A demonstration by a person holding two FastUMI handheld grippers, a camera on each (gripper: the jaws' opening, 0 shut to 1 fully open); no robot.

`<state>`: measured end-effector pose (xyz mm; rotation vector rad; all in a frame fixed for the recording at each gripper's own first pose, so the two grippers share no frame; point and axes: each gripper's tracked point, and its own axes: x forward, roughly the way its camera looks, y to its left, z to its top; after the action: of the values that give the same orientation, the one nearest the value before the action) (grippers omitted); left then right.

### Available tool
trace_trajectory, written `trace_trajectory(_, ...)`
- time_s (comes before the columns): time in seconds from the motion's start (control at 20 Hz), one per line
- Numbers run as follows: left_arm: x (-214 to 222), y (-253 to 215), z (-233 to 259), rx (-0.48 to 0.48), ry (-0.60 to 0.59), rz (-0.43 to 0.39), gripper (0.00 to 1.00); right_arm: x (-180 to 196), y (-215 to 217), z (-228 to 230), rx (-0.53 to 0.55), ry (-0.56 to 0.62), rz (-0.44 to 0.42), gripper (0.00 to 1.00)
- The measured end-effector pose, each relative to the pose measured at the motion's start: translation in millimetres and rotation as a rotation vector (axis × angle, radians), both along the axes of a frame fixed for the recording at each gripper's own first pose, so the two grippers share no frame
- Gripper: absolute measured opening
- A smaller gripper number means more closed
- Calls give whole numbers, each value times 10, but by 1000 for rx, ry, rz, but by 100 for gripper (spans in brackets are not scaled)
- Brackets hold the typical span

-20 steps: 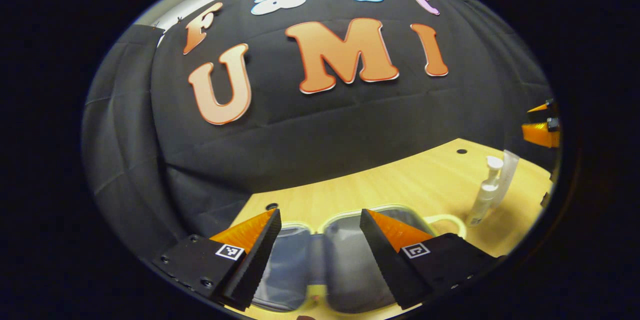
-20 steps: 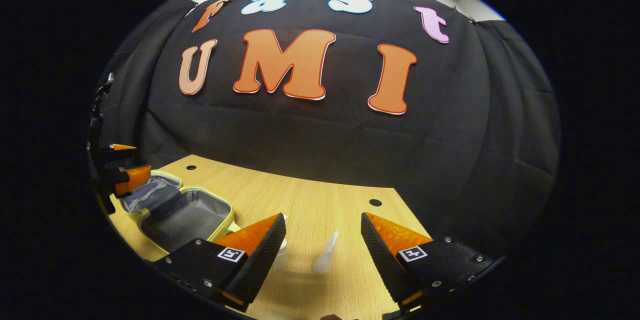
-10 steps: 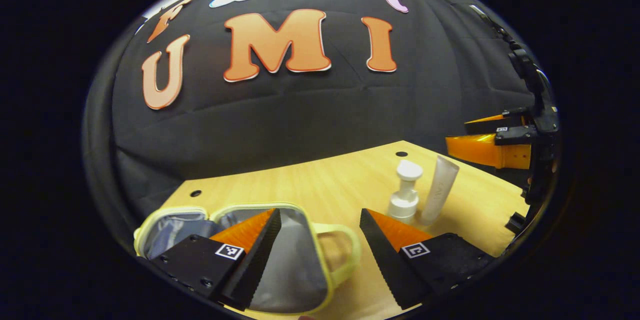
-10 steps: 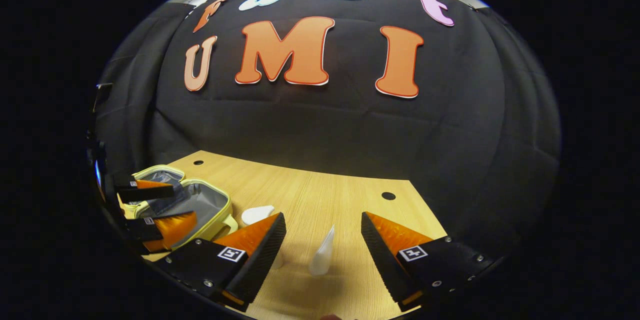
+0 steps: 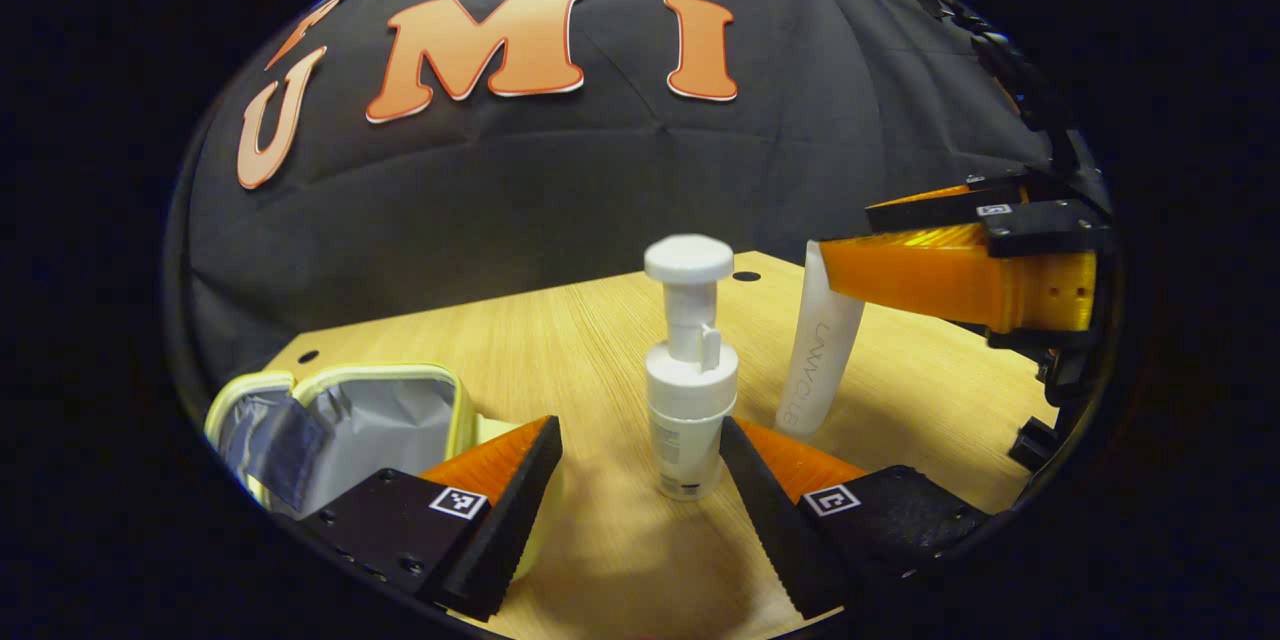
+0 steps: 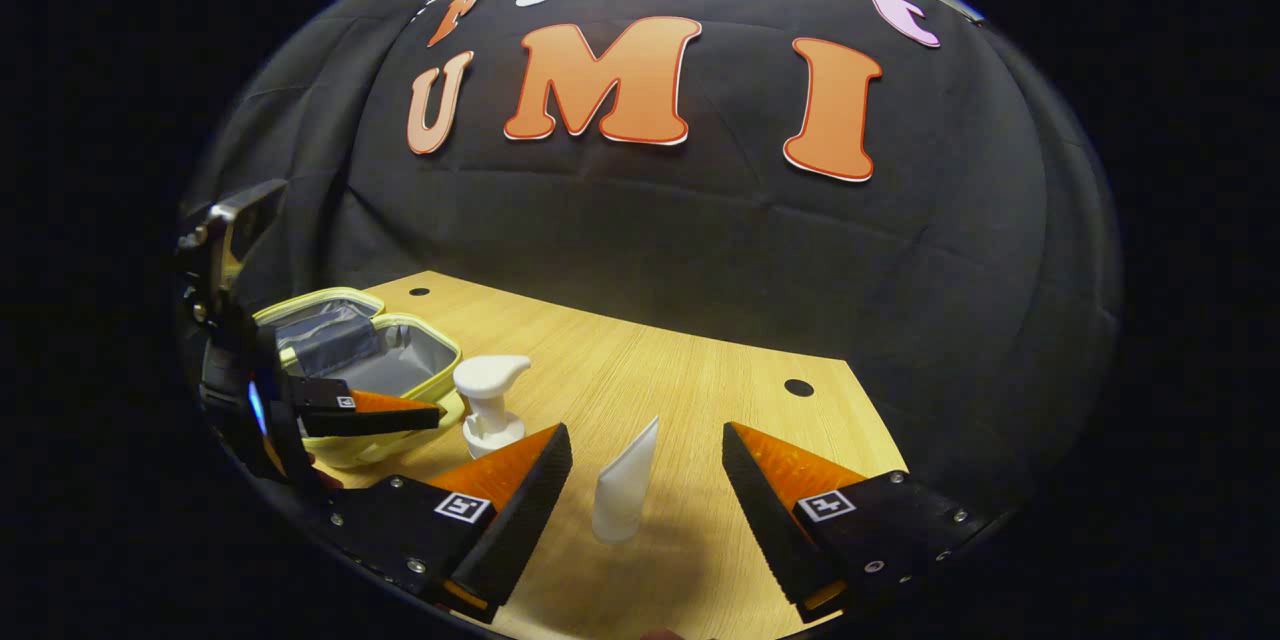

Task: First open the suitcase, pack the skin care products into it, and then close the suitcase.

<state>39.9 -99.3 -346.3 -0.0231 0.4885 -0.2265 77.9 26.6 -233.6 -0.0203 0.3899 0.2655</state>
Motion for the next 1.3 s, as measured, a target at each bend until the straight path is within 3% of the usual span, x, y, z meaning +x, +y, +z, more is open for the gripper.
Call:
trace_trajectory(0.15,122,-129,-145,-19,8,-6,96,-41,22,-197,18,30,32,96)
trace_trajectory(0.4,236,-294,-295,-59,19,-18,73,-29,2,-526,30,78,53,96)
trace_trajectory(0.45,234,-300,-293,-53,10,-14,63,-42,-4,-597,39,93,56,96)
trace_trajectory(0.5,243,-311,-280,-50,11,-21,60,-53,-8,-664,45,105,53,96)
trace_trajectory(0.7,234,-241,-273,-58,20,17,57,-92,87,-886,62,145,75,96)
trace_trajectory(1.05,124,184,365,-105,-22,135,54,54,211,-996,89,147,83,96)
trace_trajectory(1.15,67,315,471,-98,-23,157,55,78,281,-1033,93,150,94,94)
trace_trajectory(1.3,-33,517,548,-79,-19,183,55,85,381,-1098,77,156,109,81)
